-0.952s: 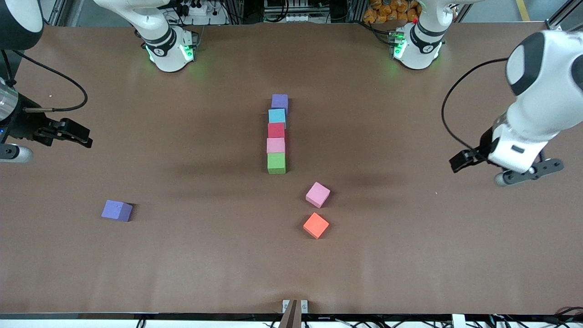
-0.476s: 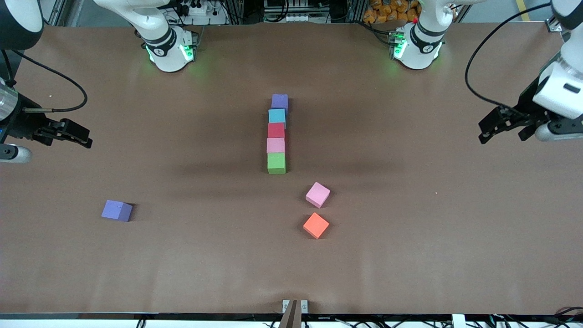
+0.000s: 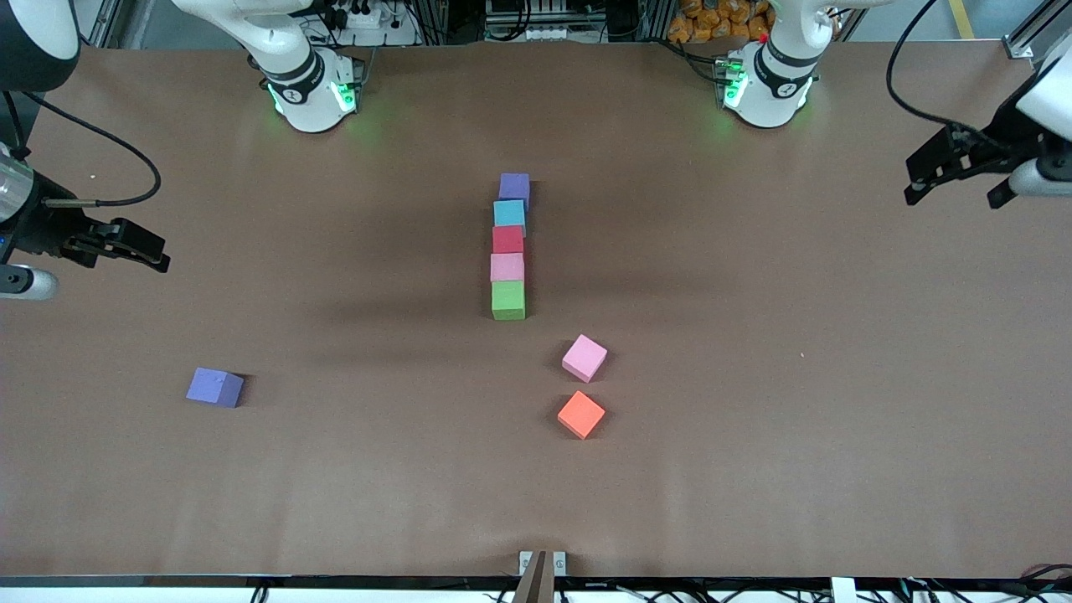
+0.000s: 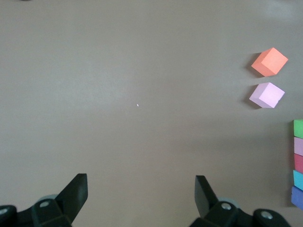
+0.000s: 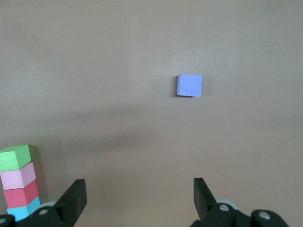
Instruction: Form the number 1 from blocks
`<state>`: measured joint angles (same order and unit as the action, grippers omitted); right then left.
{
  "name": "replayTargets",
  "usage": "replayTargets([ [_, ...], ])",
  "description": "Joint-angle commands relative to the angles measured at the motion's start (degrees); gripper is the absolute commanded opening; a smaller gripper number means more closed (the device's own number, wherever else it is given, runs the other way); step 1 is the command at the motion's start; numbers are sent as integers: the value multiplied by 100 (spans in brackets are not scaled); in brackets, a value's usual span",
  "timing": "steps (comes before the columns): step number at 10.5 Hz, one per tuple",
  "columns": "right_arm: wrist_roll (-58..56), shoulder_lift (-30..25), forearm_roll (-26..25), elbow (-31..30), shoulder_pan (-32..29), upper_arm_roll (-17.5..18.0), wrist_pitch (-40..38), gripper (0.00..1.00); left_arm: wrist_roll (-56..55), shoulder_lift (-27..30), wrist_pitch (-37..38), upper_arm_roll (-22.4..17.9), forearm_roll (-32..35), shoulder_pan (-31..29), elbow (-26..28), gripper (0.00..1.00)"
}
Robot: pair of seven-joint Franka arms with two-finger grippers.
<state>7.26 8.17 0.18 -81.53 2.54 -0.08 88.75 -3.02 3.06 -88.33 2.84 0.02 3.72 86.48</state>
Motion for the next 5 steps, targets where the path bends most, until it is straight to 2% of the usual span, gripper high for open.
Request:
replayTargets([
  [1,109,-26,-70,24,-34,60,-60,100,153,-86,176,-12,24,76,-211,100],
  [5,109,-26,-70,24,-34,60,-60,100,145,-69,176,67,24,67,-193,100],
])
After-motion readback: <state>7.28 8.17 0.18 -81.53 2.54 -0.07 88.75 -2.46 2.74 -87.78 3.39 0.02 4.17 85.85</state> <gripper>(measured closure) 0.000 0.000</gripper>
